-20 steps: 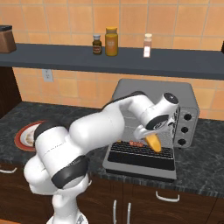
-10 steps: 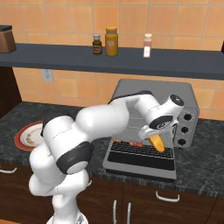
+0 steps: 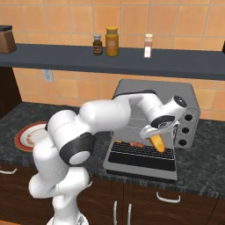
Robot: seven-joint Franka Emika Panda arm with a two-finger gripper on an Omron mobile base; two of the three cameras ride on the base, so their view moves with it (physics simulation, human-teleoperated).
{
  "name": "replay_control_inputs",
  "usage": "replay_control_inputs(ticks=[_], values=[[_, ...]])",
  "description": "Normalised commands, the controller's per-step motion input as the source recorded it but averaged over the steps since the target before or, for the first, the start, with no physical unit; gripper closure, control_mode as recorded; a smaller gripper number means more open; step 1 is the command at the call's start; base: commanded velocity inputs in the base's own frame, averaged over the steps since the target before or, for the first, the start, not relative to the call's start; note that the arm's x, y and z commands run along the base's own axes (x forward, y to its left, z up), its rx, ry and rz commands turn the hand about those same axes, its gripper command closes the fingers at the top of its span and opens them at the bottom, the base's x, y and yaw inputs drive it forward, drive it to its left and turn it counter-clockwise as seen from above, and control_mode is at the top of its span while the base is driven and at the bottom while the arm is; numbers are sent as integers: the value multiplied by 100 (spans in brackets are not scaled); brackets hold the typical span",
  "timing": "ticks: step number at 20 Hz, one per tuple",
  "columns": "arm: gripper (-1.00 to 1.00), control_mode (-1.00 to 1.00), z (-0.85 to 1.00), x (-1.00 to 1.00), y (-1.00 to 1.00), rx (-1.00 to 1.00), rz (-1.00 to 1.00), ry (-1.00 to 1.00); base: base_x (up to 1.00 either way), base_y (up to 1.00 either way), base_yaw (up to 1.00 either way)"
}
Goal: Pick up the kebab skewer and baguette bread, and place them inside the toaster oven. Close the toaster oven door and start by setting the timer.
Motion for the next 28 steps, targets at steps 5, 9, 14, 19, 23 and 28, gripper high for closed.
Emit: replay_control_inputs(ticks=[5,9,14,19,23,28], values=[[100,-100,-11,12,0,3,0,0,0,0,0],[100,-100,-18,7,-3,3,0,0,0,0,0],[100,-100,-7,14,-12,1,0,-4,0,0,0],[-100,-100,-2,5,-17,0,0,-6,0,0,0],[-100,-100,-5,1,-2,0,0,-4,0,0,0],[-100,-100,-1,0,0,0,0,-6,0,0,0]])
